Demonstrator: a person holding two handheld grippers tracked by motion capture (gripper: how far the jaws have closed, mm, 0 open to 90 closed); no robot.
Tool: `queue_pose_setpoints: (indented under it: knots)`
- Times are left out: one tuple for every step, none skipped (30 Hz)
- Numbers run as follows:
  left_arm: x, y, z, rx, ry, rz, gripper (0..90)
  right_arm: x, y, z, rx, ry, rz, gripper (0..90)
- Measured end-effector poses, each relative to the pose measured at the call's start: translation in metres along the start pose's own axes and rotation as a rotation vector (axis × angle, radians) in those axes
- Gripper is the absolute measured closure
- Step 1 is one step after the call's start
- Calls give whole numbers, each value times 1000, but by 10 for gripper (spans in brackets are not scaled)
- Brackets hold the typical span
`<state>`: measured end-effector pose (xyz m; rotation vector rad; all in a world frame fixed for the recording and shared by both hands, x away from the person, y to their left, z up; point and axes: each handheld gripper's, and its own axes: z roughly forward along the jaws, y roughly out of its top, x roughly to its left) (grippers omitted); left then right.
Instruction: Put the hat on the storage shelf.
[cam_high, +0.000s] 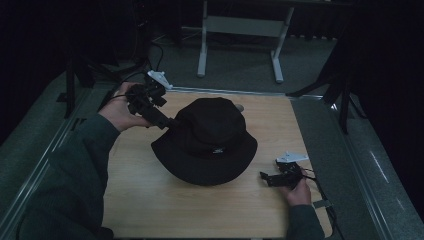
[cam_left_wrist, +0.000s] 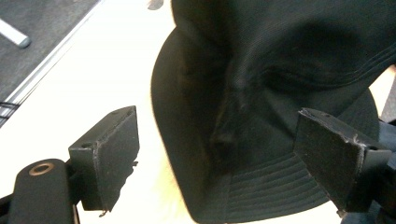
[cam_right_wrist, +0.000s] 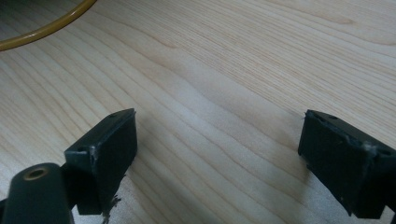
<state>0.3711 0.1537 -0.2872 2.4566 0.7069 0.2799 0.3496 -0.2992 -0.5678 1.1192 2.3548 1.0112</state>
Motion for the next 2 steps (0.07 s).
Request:
queue_pose_setpoints:
  knots:
    - [2, -2, -1, -4, 2, -10, 154, 0, 0, 0, 0, 0, 0, 116]
    - [3, -5, -2, -8, 2, -16, 156, 0, 0, 0, 0, 0, 0, 116]
